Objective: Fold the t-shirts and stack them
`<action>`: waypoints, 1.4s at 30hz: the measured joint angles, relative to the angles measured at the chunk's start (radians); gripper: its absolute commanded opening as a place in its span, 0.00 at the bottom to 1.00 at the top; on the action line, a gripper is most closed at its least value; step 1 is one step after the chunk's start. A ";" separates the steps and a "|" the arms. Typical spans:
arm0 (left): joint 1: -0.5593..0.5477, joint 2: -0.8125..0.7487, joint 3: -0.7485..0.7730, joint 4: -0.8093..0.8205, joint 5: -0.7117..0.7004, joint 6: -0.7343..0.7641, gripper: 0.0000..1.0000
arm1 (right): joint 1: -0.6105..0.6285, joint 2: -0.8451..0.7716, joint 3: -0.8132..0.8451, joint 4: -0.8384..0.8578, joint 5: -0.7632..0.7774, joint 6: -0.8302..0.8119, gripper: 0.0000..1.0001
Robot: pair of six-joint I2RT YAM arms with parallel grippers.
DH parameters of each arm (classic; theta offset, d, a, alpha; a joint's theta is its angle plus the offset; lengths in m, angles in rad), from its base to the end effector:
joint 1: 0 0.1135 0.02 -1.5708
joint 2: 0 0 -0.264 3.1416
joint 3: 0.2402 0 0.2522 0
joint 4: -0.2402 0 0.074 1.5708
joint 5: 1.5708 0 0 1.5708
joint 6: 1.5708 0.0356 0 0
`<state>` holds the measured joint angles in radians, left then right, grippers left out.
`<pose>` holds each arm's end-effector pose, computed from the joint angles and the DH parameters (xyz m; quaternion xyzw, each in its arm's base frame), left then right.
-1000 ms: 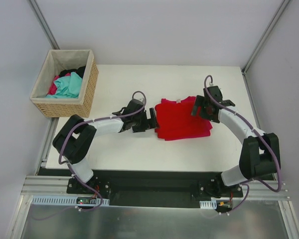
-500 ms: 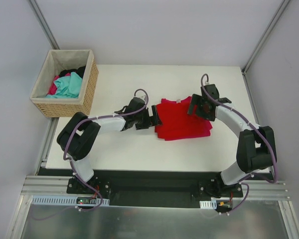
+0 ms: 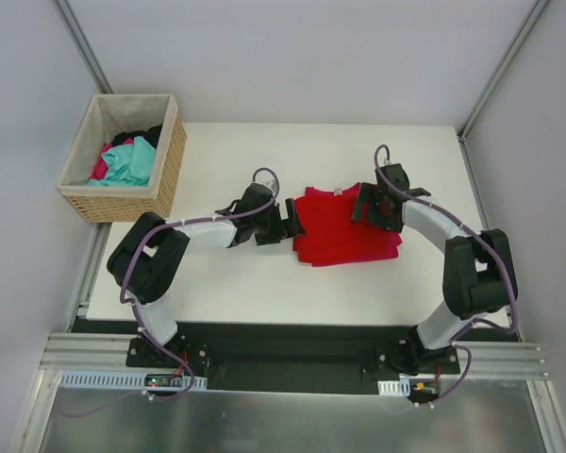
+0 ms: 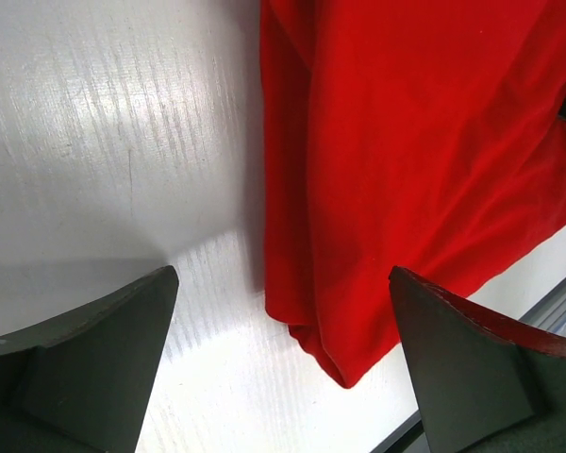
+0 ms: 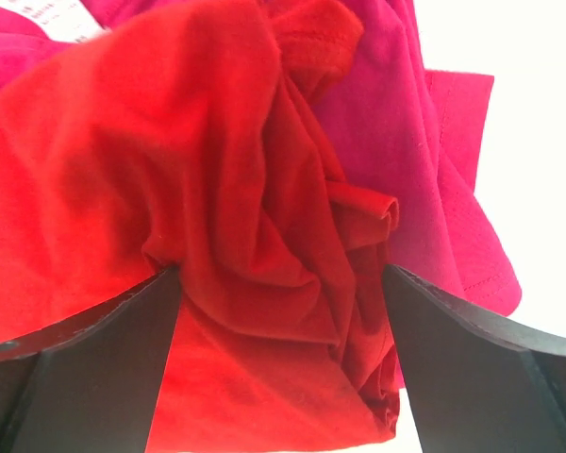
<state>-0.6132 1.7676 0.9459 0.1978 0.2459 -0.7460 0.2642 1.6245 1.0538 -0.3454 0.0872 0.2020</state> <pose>0.2980 -0.2203 0.1705 -0.0028 0.8850 -0.3693 0.2834 0.3284 0.0856 0.2084 -0.0154 0.9460 0.0340 0.3221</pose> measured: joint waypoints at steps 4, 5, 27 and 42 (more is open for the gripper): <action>0.006 0.000 0.000 0.000 0.008 -0.001 0.91 | -0.006 0.017 -0.005 0.008 -0.008 0.000 0.90; 0.006 0.000 0.000 0.000 0.012 -0.002 0.90 | -0.007 0.020 -0.005 0.012 -0.011 0.000 0.90; 0.034 0.146 0.081 0.085 0.129 -0.074 0.45 | -0.024 0.025 -0.019 0.039 -0.037 0.000 0.84; 0.034 0.194 0.113 0.113 0.158 -0.088 0.32 | -0.034 0.025 -0.037 0.065 -0.052 0.000 0.65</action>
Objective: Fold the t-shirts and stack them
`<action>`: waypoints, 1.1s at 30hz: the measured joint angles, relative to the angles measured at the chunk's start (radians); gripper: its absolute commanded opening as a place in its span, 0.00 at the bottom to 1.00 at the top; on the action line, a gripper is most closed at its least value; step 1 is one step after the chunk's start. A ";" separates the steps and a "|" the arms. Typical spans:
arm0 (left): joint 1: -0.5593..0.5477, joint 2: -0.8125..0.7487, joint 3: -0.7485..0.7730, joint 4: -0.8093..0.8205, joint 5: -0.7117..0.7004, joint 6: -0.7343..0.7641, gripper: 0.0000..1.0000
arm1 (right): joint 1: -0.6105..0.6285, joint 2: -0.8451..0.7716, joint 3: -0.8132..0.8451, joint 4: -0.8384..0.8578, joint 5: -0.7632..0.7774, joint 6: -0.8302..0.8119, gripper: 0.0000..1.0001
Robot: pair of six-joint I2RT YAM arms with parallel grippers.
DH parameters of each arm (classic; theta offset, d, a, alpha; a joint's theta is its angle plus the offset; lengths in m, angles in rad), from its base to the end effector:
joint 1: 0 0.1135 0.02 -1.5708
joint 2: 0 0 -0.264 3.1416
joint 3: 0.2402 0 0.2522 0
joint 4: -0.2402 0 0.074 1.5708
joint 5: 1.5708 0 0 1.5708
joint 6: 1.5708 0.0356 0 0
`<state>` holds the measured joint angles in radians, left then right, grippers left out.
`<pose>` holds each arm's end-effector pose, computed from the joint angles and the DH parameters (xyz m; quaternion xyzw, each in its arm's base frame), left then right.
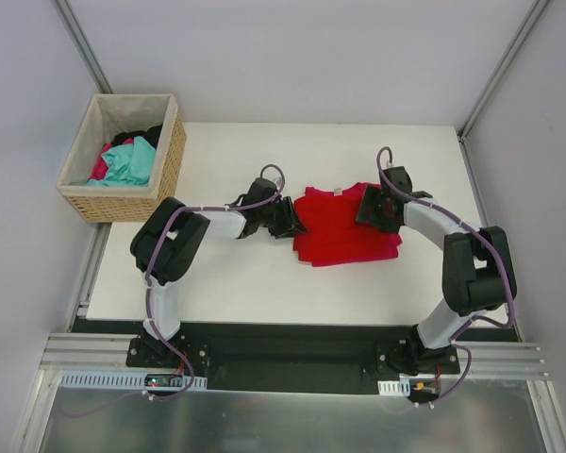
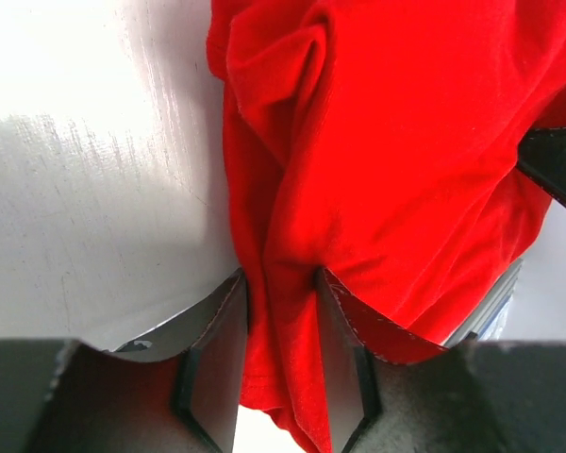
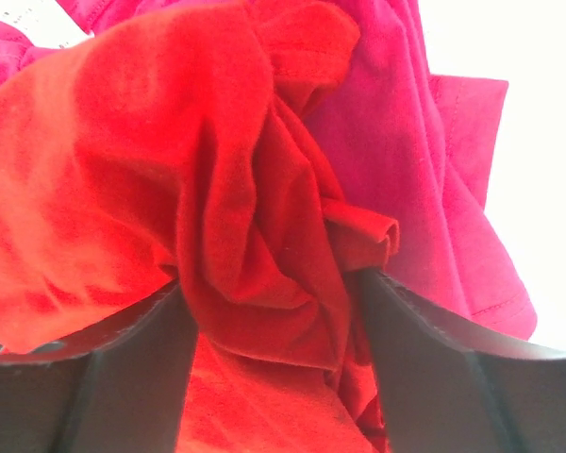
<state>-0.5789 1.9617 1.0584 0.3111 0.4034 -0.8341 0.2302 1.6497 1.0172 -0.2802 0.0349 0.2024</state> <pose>0.3338 -0.2349 0.1428 -0.0166 0.8697 -0.4334 0.2355 0.3322 0.0766 0.1936 -0.0075 0.9462 0.0532 0.3191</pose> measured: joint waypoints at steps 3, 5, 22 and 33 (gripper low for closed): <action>0.000 0.002 0.000 0.000 0.001 -0.004 0.29 | 0.000 0.004 0.000 0.003 -0.007 0.003 0.53; 0.000 0.004 0.000 0.000 0.002 -0.006 0.27 | -0.001 0.010 0.000 0.008 -0.013 0.003 0.40; 0.000 0.013 0.002 0.006 0.008 -0.014 0.00 | -0.002 0.014 0.000 0.005 -0.022 0.011 0.01; -0.001 -0.018 0.014 -0.019 0.008 -0.010 0.00 | -0.002 -0.003 0.008 -0.023 -0.008 0.003 0.01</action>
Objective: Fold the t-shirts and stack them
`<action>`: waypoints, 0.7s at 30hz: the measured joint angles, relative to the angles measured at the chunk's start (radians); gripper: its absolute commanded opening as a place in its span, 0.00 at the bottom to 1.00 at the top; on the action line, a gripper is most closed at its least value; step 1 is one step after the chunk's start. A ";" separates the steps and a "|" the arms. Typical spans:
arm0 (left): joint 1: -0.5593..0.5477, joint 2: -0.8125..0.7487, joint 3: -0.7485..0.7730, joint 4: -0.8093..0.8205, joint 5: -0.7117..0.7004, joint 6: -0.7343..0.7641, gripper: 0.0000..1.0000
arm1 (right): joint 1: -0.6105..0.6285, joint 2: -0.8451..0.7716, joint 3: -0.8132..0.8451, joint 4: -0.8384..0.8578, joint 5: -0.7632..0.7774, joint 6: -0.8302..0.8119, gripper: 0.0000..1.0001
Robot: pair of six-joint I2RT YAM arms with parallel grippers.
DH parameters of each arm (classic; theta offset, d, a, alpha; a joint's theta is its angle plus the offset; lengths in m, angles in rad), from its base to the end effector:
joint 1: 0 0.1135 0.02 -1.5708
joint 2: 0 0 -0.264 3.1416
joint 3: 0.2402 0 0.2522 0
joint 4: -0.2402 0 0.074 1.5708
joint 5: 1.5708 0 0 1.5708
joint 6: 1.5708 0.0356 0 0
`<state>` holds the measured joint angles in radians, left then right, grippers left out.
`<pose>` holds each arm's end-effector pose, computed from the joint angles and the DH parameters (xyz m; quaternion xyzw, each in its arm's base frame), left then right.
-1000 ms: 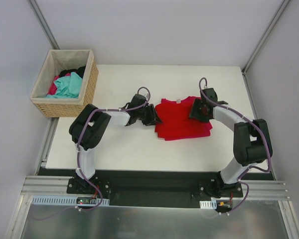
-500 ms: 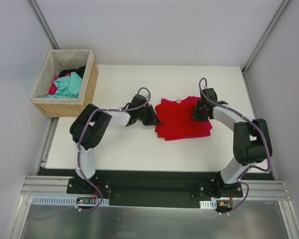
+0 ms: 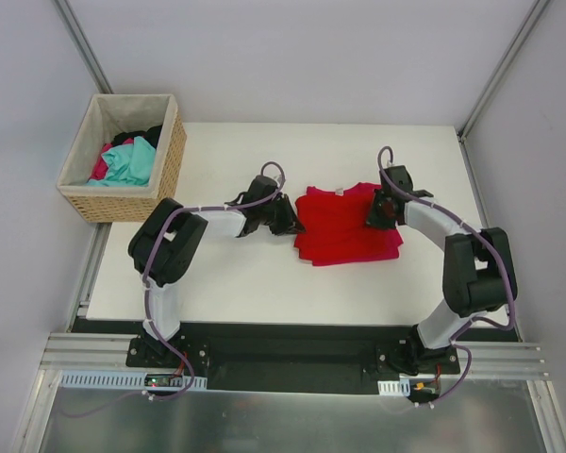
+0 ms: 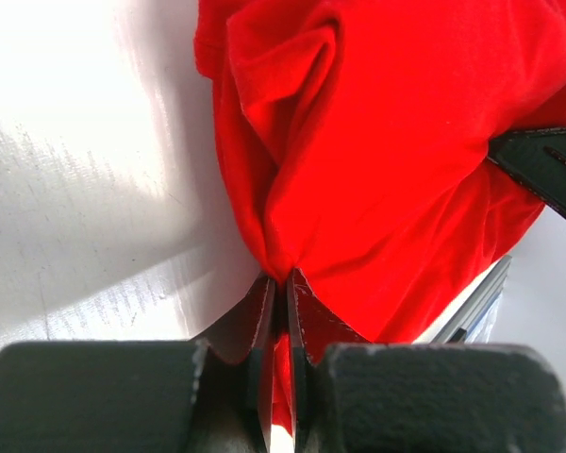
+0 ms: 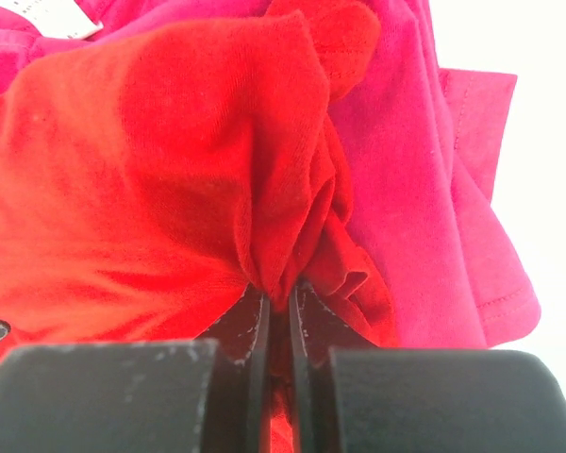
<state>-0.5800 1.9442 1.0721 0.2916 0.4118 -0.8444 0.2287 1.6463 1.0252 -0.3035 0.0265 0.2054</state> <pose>0.3343 -0.2360 0.1519 -0.0172 0.8666 -0.4401 0.2345 0.3314 0.0762 0.1955 -0.0068 0.9482 0.0561 0.3127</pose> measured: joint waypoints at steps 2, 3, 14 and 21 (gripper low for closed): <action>-0.002 -0.002 0.003 -0.001 0.000 0.000 0.00 | 0.000 -0.006 0.003 -0.008 0.006 -0.001 0.01; -0.003 -0.004 0.005 -0.003 0.000 0.001 0.00 | 0.000 -0.010 0.004 -0.011 0.009 -0.002 0.01; -0.017 -0.019 0.069 -0.045 0.000 0.021 0.00 | 0.000 -0.066 0.041 -0.074 0.045 -0.024 0.01; -0.017 -0.019 0.087 -0.060 0.000 0.023 0.00 | 0.000 -0.088 0.066 -0.103 0.050 -0.032 0.01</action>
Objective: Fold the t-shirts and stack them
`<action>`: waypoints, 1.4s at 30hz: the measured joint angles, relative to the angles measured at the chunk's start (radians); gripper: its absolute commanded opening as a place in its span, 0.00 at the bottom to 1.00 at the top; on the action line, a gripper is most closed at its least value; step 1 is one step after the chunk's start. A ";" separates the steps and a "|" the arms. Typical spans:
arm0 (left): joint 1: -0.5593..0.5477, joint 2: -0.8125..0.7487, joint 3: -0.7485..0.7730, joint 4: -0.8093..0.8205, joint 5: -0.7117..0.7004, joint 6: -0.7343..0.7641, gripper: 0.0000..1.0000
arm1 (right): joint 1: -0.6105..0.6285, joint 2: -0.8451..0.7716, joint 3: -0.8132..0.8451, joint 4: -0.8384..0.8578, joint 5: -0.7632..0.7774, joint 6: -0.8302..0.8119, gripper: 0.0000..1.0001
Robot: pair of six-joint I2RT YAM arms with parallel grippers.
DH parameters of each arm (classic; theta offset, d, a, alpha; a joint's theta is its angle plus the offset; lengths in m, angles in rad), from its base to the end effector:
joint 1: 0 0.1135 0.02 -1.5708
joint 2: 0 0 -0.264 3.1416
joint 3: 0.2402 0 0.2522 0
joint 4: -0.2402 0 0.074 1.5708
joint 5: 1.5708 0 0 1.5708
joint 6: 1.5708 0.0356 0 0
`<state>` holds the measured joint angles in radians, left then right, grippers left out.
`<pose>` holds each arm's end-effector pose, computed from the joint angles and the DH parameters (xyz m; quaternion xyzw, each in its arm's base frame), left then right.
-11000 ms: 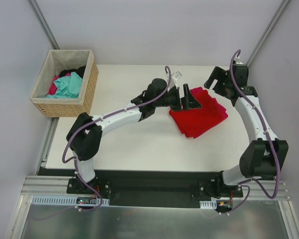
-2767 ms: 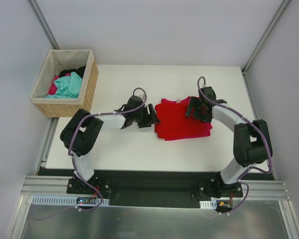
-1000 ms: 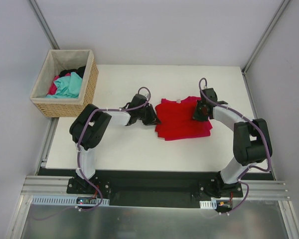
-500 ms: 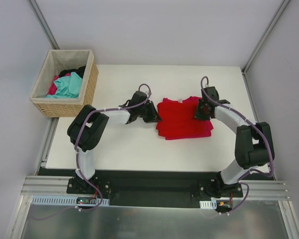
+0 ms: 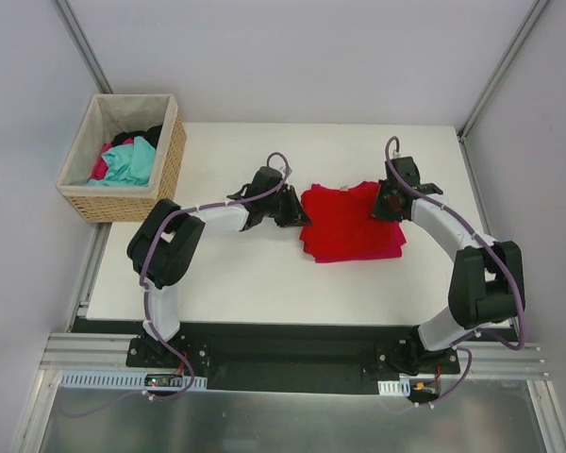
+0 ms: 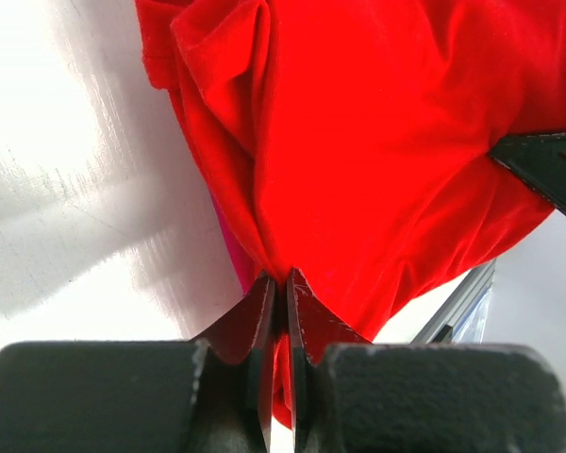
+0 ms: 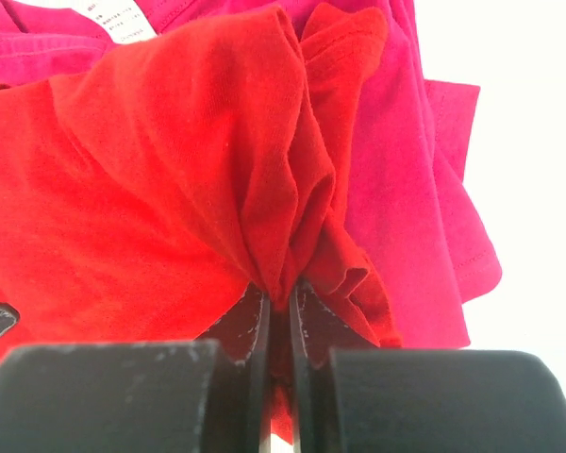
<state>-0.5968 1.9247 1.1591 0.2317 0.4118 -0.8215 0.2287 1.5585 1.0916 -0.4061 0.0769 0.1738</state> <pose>0.3406 -0.2486 0.1804 0.0054 0.8562 -0.4506 0.2525 0.3248 0.0728 0.2369 -0.0126 0.9391 0.0329 0.3419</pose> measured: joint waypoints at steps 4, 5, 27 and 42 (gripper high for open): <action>-0.005 0.000 0.010 -0.010 0.000 0.001 0.00 | -0.005 -0.011 0.011 -0.016 0.002 -0.003 0.01; -0.005 0.000 0.013 -0.011 0.000 0.001 0.00 | -0.006 -0.015 0.014 -0.019 0.002 -0.003 0.01; -0.065 0.021 0.101 -0.033 0.000 0.001 0.00 | -0.071 -0.082 0.003 -0.033 0.013 -0.014 0.01; -0.065 0.071 0.073 -0.023 -0.024 0.001 0.25 | -0.073 -0.007 -0.074 0.028 0.016 -0.013 0.08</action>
<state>-0.6617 1.9957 1.2324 0.2089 0.3874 -0.8204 0.1555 1.5513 1.0180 -0.3782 0.0925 0.1608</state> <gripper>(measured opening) 0.041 0.053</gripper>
